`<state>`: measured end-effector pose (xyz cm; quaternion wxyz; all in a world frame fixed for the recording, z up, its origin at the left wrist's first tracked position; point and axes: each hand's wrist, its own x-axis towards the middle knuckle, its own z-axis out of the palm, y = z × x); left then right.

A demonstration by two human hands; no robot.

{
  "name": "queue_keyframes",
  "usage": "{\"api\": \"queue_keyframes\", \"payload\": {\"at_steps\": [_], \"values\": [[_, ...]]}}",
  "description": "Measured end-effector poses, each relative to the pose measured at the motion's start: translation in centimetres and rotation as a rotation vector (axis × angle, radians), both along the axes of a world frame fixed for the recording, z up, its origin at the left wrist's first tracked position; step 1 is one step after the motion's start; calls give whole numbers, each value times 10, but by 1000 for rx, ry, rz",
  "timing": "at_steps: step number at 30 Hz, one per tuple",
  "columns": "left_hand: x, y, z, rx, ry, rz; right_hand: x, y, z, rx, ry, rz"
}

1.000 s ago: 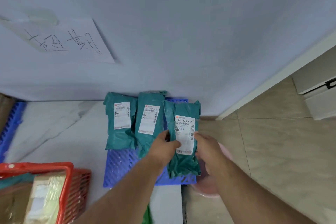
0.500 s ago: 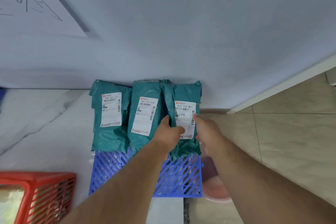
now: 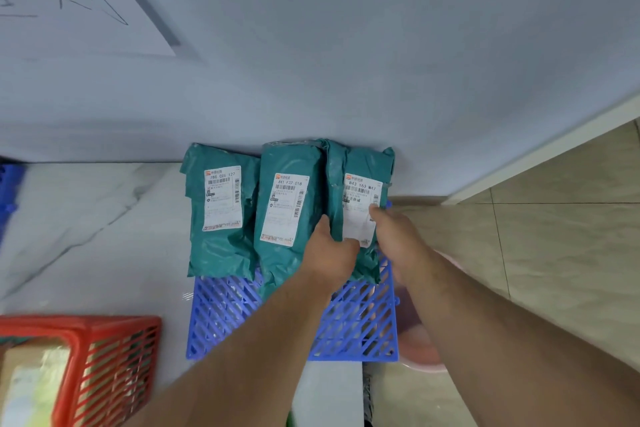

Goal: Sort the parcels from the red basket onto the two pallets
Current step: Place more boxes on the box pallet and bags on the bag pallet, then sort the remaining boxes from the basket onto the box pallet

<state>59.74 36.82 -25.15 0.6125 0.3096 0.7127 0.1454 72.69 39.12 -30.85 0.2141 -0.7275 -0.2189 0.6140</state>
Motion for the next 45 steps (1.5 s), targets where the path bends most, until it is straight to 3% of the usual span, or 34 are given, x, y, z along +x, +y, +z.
{"api": "queue_keyframes", "payload": {"at_steps": [5,12,17,22,28,36,45], "values": [[-8,-21,9,-24,4,29,14,-15,-4,-23,-10,-31],[-34,-39,61,-17,-21,29,9,-36,79,-1,-83,-14],[-71,-67,119,45,-8,25,-5,-64,101,90,-55,12],[-136,-115,175,80,35,54,-76,-111,199,130,0,41],[-237,-186,226,157,32,148,-174,-186,264,123,109,36],[-363,-269,250,170,47,274,-299,-263,304,124,179,89],[-445,-345,258,152,85,485,-353,-314,340,158,190,243]]}}
